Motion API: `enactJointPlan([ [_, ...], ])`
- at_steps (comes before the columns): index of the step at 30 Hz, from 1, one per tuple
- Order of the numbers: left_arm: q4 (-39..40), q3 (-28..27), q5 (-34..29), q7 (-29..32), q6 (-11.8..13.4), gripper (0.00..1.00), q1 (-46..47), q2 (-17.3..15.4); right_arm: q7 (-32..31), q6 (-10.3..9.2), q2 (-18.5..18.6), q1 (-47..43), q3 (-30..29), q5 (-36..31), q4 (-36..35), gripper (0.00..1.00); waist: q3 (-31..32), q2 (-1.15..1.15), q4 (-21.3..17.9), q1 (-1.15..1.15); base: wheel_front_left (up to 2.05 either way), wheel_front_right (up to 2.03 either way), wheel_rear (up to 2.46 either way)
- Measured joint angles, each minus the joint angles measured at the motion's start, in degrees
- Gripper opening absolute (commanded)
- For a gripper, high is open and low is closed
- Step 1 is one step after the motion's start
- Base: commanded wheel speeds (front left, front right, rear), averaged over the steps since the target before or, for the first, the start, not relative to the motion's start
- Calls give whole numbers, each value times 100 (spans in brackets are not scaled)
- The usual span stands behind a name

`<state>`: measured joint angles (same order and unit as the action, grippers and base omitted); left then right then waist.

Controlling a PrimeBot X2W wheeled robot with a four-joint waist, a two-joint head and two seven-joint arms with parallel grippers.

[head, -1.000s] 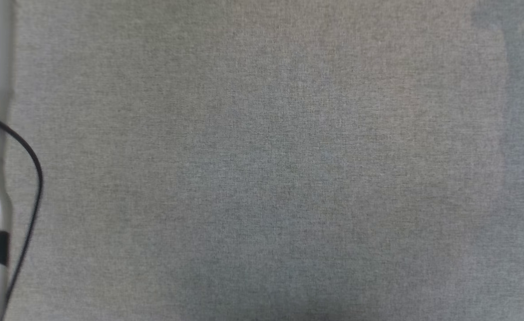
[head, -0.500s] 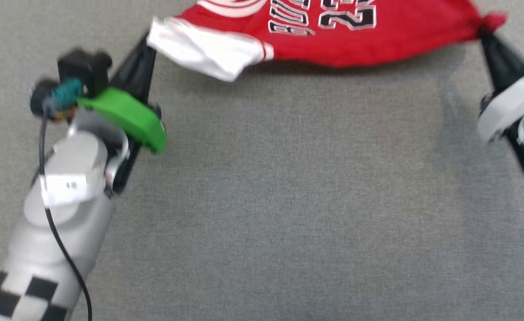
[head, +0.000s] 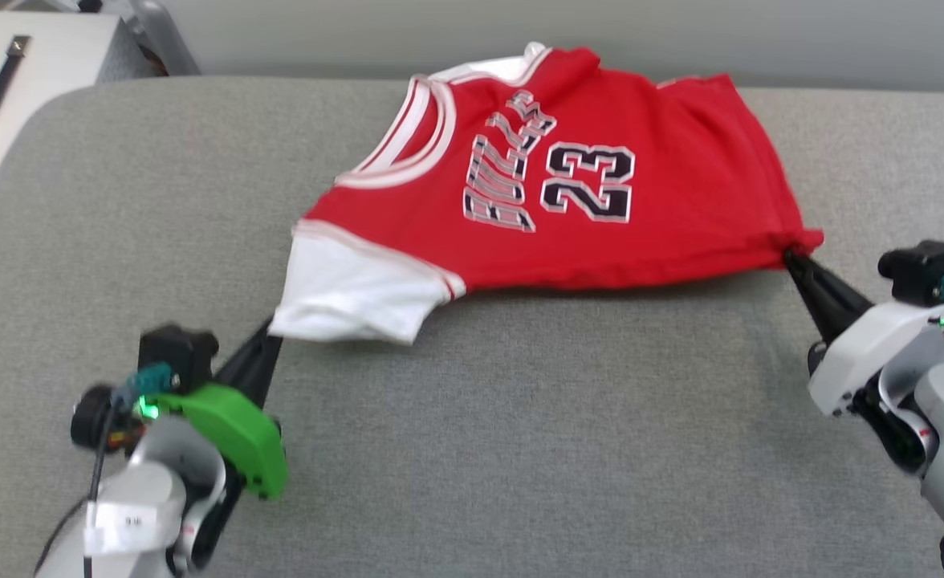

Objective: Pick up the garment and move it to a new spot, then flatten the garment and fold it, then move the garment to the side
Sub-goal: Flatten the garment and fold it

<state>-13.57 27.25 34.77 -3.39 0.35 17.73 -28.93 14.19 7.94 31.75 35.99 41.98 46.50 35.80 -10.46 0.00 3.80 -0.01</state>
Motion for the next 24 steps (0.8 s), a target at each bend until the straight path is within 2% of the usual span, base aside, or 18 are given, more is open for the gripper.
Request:
enactJointPlan([
  [4, 407, 110, 104, 326, 92, 0, -599, -166, -51, 0, 144, -266, 155, 380, -76, 0, 238, 0, 36, 0, 0, 0, 0],
  [11, 1029, 432, 288, 873, 81, 0, -1304, -431, -146, 0, 382, -786, 360, 916, -232, 0, 632, 0, 75, 0, 0, 0, 0],
  [15, 1534, 754, 447, 1313, -105, 0, -1797, -623, -445, 0, 628, -1338, 524, 1258, -466, 0, 963, 0, 85, 0, 0, 0, 0],
  [24, 2338, 1082, 789, 2007, -123, 0, -2455, -978, -1054, -35, 1073, -2225, 480, 1805, -1128, 0, 1294, 0, 68, 0, 0, 0, 0],
])
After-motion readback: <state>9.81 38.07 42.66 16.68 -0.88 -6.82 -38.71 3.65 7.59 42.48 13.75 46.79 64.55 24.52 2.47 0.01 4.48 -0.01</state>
